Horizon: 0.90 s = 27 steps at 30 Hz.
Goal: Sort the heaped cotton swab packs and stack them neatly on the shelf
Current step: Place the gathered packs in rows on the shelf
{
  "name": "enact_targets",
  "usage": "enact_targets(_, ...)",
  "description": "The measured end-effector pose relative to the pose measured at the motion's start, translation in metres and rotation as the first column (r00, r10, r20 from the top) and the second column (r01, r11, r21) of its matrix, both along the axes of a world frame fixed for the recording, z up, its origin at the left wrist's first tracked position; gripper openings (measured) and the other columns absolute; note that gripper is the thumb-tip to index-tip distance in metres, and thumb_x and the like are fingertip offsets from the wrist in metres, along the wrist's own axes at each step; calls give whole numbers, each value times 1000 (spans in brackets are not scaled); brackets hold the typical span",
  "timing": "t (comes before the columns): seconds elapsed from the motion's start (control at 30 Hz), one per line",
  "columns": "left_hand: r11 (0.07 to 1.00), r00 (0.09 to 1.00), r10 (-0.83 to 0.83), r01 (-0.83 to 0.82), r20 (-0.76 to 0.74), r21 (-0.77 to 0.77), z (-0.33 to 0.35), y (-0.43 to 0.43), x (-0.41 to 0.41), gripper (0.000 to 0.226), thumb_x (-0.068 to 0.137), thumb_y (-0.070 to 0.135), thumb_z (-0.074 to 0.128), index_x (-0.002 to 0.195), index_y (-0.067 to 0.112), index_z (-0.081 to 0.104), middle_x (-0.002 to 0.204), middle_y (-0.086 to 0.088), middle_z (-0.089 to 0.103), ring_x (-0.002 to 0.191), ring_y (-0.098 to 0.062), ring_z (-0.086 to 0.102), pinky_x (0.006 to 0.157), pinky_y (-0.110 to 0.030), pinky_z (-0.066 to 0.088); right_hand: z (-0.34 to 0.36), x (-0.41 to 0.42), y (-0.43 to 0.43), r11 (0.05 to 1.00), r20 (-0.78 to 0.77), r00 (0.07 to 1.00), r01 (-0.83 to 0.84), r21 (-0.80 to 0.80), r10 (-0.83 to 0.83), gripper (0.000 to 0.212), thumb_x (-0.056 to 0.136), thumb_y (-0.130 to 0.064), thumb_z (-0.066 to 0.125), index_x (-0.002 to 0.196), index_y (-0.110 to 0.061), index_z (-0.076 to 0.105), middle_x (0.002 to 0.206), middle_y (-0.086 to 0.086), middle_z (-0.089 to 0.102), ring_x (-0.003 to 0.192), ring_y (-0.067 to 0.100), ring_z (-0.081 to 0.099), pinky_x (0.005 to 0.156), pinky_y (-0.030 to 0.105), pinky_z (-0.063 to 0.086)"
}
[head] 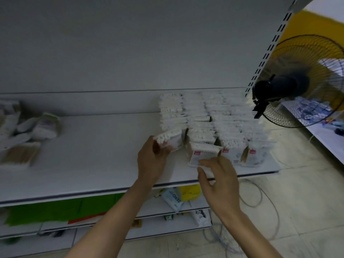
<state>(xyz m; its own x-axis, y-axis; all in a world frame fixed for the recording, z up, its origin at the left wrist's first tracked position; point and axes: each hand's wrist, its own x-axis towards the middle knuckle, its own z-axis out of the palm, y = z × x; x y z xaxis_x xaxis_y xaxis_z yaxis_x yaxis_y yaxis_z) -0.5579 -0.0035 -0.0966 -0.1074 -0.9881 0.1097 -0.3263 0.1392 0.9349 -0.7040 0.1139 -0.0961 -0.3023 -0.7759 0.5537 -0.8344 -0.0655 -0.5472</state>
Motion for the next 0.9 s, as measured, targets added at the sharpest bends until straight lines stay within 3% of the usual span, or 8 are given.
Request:
enact_targets(0.1, 999, 999, 28, -29, 37, 35, -4, -6, -6, 57, 78, 24, 79, 125, 21, 45, 100, 1, 62, 89, -16, 60, 78, -29, 51, 1, -7, -16, 997, -259, 964, 47, -65, -62, 33, 88, -18, 57, 121, -14, 59, 123, 7, 57, 114, 25, 48, 93, 34, 35)
enact_targets(0.17, 999, 993, 44, -44, 109, -6, -10, -9, -10, 80, 81, 27, 76, 145, 17, 30, 127, -9, 51, 110, -23, 53, 91, -36, 49, -1, -14, -29, 995, -405, 910, 55, -86, -86, 35, 85, -14, 65, 119, -12, 64, 125, 8, 61, 119, 24, 46, 97, 38, 33)
enact_targets(0.23, 991, 949, 24, 18, 315, -130, -19, -8, -16, 76, 92, 32, 63, 150, 6, 22, 142, -19, 39, 126, -31, 40, 101, -41, 40, -4, -22, -38, 994, -483, 871, 37, -107, -85, 31, 82, -13, 70, 114, -12, 68, 120, 8, 65, 116, 25, 50, 94, 39, 35)
enact_targets(0.33, 981, 840, -1, 107, 543, -163, -24, -7, -20, 55, 99, 35, 44, 135, -6, 41, 125, -22, 54, 115, -35, 48, 105, -44, 31, -4, -31, -40, 992, -544, 837, -17, -123, -53, 26, 86, -14, 68, 111, -12, 70, 116, 7, 68, 113, 25, 54, 93, 39, 38)
enact_targets(0.4, 984, 823, 0, 101, 568, -146, -22, -10, -20, 51, 98, 37, 40, 123, -6, 49, 109, -17, 60, 104, -33, 53, 105, -46, 30, -4, -34, -39, 993, -558, 829, -39, -115, -32, 24, 89, -15, 65, 112, -11, 70, 116, 7, 68, 113, 26, 55, 94, 39, 38)
enact_targets(0.5, 972, 866, 48, 73, 497, -222, -21, -11, -17, 43, 100, 36, 37, 99, -2, 56, 87, -14, 60, 86, -34, 56, 96, -52, 39, -3, -35, -40, 996, -526, 850, -44, -81, -5, 24, 90, -14, 62, 113, -12, 69, 119, 7, 67, 114, 27, 57, 96, 41, 40)
enact_targets(0.57, 968, 884, 59, 64, 464, -244, -20, -11, -17, 42, 98, 42, 29, 85, 9, 50, 78, -9, 56, 77, -32, 56, 90, -51, 43, -3, -31, -40, 997, -484, 875, -32, -67, -4, 25, 89, -11, 63, 113, -11, 69, 120, 8, 66, 116, 26, 56, 99, 43, 40)
enact_targets(0.9, 946, 938, 72, 44, 340, -321, -21, -14, -18, 29, 95, 48, 34, 74, 28, 34, 65, 17, 33, 62, -21, 47, 77, -49, 48, -1, -2, -34, 998, -222, 973, 57, -8, -58, 37, 85, -7, 59, 122, -3, 60, 133, 13, 55, 132, 24, 40, 113, 42, 27)
